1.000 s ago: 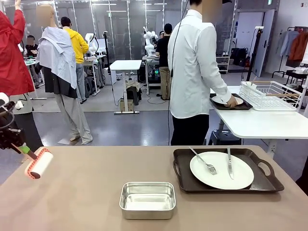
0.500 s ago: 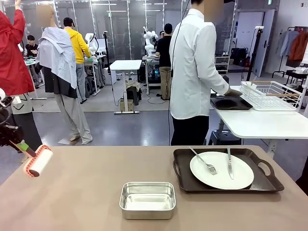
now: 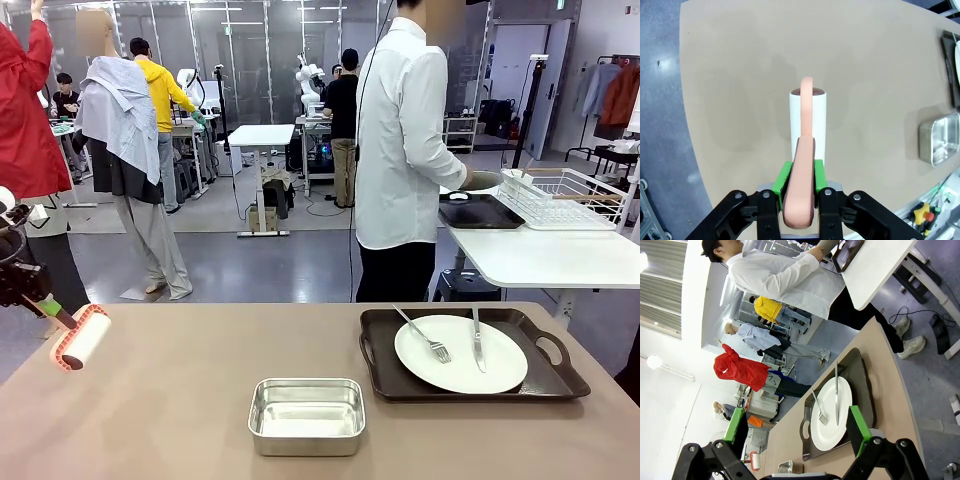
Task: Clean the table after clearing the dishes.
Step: Place the Lint Roller back on top of the Airtight Container.
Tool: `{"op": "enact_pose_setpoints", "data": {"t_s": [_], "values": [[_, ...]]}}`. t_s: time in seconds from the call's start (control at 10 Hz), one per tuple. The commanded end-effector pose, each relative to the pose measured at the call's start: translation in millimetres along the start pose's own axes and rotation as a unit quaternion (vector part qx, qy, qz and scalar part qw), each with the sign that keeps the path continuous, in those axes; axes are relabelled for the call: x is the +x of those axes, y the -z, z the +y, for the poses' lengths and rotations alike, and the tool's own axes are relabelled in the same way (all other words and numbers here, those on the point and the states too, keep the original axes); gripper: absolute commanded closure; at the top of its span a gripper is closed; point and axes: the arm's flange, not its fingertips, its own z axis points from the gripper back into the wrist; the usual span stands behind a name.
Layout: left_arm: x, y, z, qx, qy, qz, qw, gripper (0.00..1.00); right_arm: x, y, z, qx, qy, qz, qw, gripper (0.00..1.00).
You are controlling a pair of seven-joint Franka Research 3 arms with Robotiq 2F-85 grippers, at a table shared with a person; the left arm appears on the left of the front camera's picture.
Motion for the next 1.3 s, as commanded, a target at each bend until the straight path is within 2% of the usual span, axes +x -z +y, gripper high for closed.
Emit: {"op": "enact_pose_setpoints", "data": {"t_s": [0.0, 0.1, 0.2, 0.4, 0.6, 0.7, 0.8, 1.0, 1.1, 1.2], "values": [[0, 0, 0, 0.000, 0.000, 0.000, 1.000, 0.78, 1, -1, 3, 0.006, 0.002, -0.006, 1.000, 0.00], [30, -9, -30, 0.024, 0.102, 0.003, 0.994, 0.78, 1, -1, 3, 0.006, 0.002, -0.006, 1.000, 0.00], [55, -18, -59, 0.026, 0.166, 0.006, 0.986, 0.78, 1, -1, 3, 0.006, 0.002, -0.006, 1.000, 0.00], [82, -3, -143, 0.007, 0.303, 0.047, 0.952, 0.78, 1, -1, 3, 0.006, 0.002, -0.006, 1.000, 0.00], [81, 17, -237, -0.046, 0.428, 0.068, 0.900, 0.78, 1, -1, 3, 0.006, 0.002, -0.006, 1.000, 0.00], [78, 16, -279, -0.057, 0.487, 0.079, 0.868, 0.78, 1, -1, 3, 0.006, 0.002, -0.006, 1.000, 0.00], [72, 12, -309, -0.026, 0.533, 0.098, 0.840, 0.78, 1, -1, 3, 0.006, 0.002, -0.006, 1.000, 0.00], [57, 22, -364, -0.042, 0.595, 0.133, 0.792, 0.78, 1, -1, 3, 0.006, 0.002, -0.006, 1.000, 0.00], [49, 32, -397, -0.050, 0.628, 0.135, 0.764, 0.78, 1, -1, 3, 0.006, 0.002, -0.006, 1.000, 0.00], [46, 40, -416, -0.026, 0.649, 0.139, 0.747, 0.78, 1, -1, 3, 0.006, 0.002, -0.006, 1.000, 0.00]]}}
